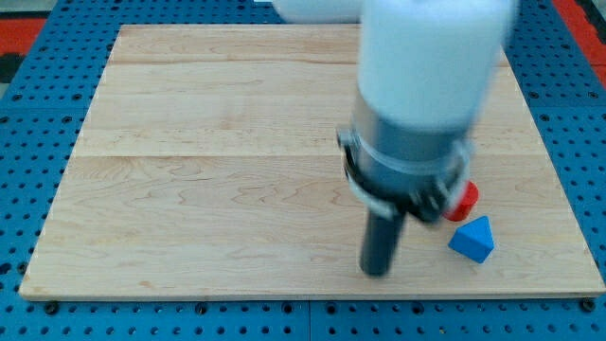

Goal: Separate the green circle from the blocks

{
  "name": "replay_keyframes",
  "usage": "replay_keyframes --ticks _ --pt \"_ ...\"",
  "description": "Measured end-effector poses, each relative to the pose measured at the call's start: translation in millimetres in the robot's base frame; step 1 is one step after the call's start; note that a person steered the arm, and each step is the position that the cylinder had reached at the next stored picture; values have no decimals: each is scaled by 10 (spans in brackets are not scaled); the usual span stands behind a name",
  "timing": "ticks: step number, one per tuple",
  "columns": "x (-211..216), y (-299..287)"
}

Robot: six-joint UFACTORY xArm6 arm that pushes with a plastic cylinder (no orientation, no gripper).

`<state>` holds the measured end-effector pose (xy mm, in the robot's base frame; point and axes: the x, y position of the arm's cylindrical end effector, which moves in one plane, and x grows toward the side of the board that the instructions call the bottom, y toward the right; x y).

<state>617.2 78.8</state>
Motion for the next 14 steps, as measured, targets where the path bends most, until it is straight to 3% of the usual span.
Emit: replay_keyframes --ticks 1,3,6,7,8,9,10,11,12,13,14 --pt "15 67" --pt "-114 2383" --pt "-3394 2340" --pt "-4221 2249" --pt "-4259 2211" --pt "-4255 1022" --pt "-4252 295" --pt "-4245 295" --pt "-3803 -259" --pt "-4186 -701" --pt "-4230 -956"
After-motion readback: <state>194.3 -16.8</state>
